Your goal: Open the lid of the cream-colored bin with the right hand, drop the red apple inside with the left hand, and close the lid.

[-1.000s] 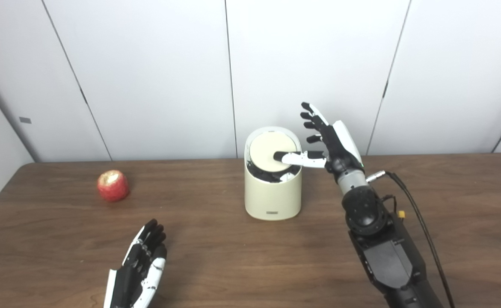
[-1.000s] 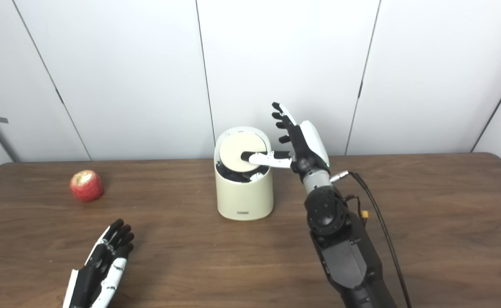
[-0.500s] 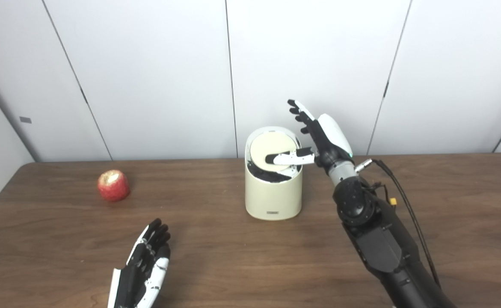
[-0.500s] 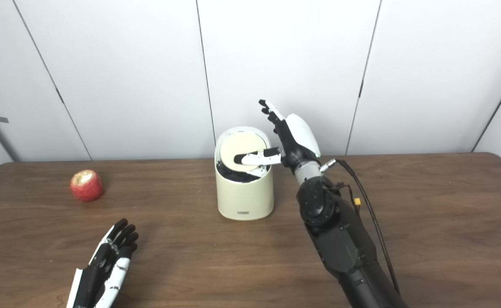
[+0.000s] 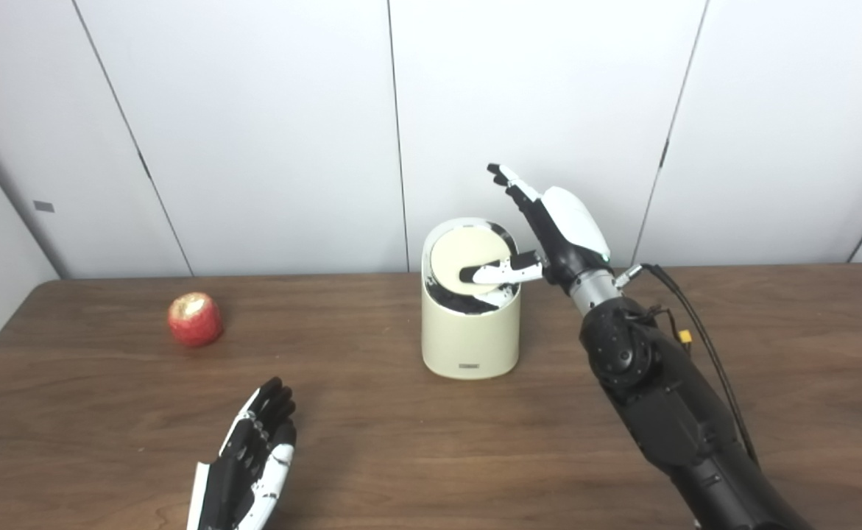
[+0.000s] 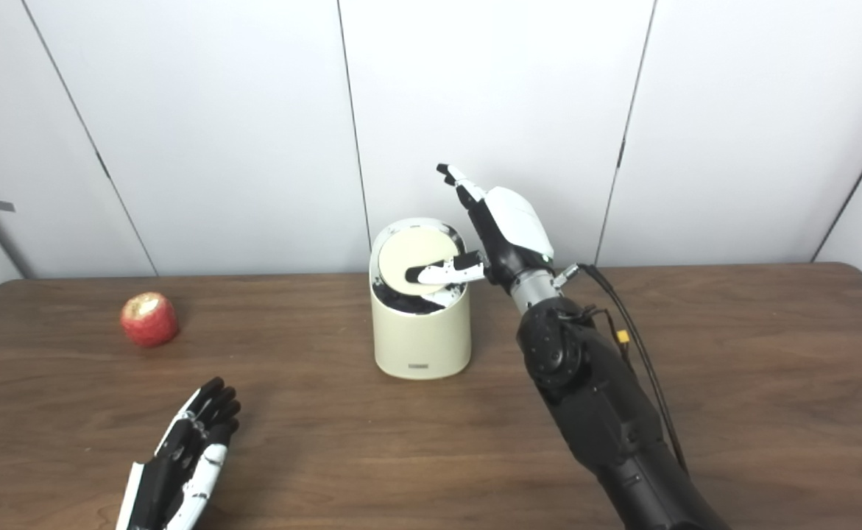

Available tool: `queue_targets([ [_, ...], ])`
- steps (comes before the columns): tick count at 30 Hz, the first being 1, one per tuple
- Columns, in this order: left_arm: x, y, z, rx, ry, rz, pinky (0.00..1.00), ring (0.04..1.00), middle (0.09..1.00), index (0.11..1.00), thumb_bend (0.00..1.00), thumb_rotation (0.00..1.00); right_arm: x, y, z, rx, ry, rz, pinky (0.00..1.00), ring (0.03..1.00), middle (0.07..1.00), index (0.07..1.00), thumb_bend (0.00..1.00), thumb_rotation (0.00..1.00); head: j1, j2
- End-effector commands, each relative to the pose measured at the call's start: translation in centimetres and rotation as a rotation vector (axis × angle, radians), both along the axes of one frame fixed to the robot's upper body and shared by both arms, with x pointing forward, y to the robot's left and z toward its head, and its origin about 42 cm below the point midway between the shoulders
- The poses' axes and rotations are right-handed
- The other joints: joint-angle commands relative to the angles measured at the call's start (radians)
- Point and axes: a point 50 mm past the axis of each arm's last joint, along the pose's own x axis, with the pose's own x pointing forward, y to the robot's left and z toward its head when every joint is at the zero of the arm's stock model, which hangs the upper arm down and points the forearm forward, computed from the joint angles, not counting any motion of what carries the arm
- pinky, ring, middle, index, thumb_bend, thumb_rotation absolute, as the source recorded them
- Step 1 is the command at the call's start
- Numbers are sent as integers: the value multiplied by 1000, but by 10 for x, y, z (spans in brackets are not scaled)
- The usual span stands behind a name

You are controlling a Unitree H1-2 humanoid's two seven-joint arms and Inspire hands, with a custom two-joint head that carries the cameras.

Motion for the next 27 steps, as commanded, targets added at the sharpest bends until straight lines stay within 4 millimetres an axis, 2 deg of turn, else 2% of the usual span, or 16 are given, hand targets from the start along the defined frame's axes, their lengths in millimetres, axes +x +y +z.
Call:
queue_targets([
  [1,-21,-7,-20,-41,54,26,876,862,867,900,412,458,5,0,22,-80,-97,13,823,892,901,937,963,242,3,-1],
  [7,-19,-8,-22,-29,48,31,871,858,861,892,421,463,4,4,16,-170,-128,35,832,896,898,928,1000,150,4,-6],
  [10,-18,-9,-22,-35,46,33,865,854,859,889,425,455,3,6,14,-164,-122,41,828,897,900,931,995,148,4,-6],
  [14,-18,-9,-22,-29,47,32,861,854,862,892,408,442,2,6,17,-70,-102,44,843,890,897,929,932,232,6,-6],
  [18,-19,-9,-22,-24,48,30,861,854,859,888,400,431,2,3,24,118,-42,45,811,879,894,922,886,302,5,-3],
  [23,-19,-7,-22,-31,51,34,862,856,862,889,387,399,-3,-7,35,303,-4,28,757,852,877,921,731,396,-2,-2],
  [27,-19,-6,-23,-30,51,34,863,856,859,885,405,400,-13,-21,42,353,27,-14,719,839,878,921,625,553,-4,0],
])
